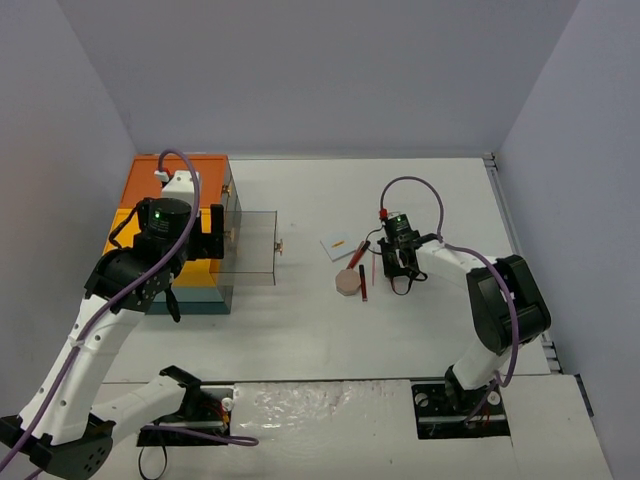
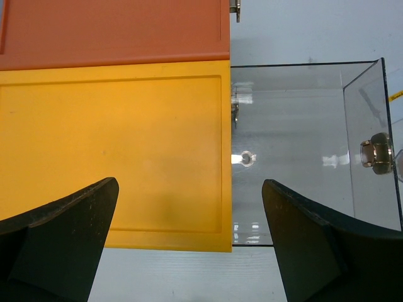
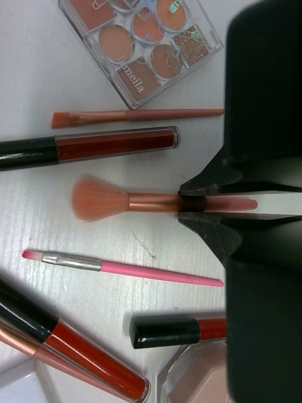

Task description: Organize the makeup

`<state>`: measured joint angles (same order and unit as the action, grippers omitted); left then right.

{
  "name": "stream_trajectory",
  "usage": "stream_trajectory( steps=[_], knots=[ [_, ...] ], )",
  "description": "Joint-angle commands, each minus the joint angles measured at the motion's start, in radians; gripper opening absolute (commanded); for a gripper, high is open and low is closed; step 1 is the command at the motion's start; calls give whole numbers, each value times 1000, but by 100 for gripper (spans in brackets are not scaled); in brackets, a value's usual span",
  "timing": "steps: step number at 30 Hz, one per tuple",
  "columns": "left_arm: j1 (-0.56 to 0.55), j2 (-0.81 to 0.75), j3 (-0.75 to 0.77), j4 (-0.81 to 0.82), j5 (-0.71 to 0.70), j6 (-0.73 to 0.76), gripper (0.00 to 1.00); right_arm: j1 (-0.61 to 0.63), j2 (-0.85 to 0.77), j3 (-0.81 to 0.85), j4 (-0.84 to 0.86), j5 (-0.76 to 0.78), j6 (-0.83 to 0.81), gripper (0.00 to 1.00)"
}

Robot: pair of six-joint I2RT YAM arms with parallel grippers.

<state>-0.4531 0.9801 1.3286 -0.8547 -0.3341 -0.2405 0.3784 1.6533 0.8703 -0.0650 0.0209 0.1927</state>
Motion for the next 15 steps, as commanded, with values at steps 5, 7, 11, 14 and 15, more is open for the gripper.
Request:
stream_trajectory(
  steps=[5, 7, 11, 14, 15],
  knots=[
    [7, 5, 124, 60, 10, 32, 97, 84, -259, 127, -40, -26, -78, 0],
    [8, 7, 141, 64, 9, 36, 97, 154, -297, 216, -49, -62, -96, 0],
    [10, 6, 145, 80, 4, 38, 97, 297, -255, 440, -46, -108, -120, 0],
    [10, 3, 139, 74, 8, 33, 97, 410, -156, 621, -45, -124, -141, 0],
    [10, 0, 138, 71, 7, 33, 97, 442, -120, 652, -45, -125, -142, 0]
  ],
)
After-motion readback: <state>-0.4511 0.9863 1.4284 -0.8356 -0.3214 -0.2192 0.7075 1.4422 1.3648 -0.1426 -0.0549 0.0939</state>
